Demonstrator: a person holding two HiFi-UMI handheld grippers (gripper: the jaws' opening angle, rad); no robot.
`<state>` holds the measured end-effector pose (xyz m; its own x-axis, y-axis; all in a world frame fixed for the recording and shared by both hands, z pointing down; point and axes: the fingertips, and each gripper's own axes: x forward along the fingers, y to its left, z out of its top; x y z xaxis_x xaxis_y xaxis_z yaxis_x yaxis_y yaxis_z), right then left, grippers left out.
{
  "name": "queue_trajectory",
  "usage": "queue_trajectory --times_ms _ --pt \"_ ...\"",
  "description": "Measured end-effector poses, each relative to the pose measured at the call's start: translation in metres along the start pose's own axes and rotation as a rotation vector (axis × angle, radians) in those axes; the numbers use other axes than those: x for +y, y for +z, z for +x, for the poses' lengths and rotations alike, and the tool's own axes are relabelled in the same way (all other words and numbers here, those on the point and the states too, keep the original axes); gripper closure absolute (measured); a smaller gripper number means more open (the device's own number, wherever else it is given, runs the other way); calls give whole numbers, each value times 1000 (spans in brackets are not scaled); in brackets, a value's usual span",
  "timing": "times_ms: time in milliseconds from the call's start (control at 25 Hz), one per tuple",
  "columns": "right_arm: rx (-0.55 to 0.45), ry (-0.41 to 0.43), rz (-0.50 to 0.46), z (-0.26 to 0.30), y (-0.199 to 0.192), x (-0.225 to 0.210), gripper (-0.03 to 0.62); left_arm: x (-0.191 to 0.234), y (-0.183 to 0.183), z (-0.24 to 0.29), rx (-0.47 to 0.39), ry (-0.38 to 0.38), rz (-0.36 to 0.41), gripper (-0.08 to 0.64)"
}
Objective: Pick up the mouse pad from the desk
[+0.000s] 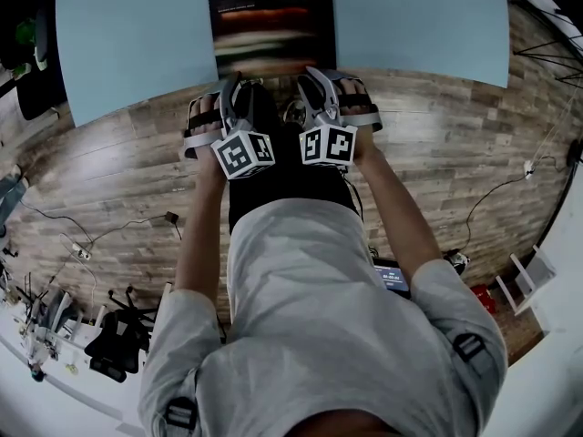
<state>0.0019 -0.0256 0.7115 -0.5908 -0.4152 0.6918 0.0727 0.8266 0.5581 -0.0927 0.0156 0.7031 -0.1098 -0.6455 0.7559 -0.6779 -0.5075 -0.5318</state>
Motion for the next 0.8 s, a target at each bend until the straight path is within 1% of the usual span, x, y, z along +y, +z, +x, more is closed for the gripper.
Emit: queue_trajectory --times_ms 240,400,480,560,680,800 --pt "16 8 -17 6 3 -5 453 1 1 6 -7 -17 40 397" --pt "16 11 4 5 3 -5 458 2 2 6 -22 -27 18 410" --pt "8 13 24 6 4 -6 477 6 2 5 -22 -34 7 434" --pt "-4 22 45 7 4 -6 488 8 2 4 -19 -54 -6 448" --pt "-5 47 68 5 6 -5 526 7 2 4 -12 -102 -27 456" --pt "2 82 120 5 7 -5 541 6 2 4 -7 -156 -39 465"
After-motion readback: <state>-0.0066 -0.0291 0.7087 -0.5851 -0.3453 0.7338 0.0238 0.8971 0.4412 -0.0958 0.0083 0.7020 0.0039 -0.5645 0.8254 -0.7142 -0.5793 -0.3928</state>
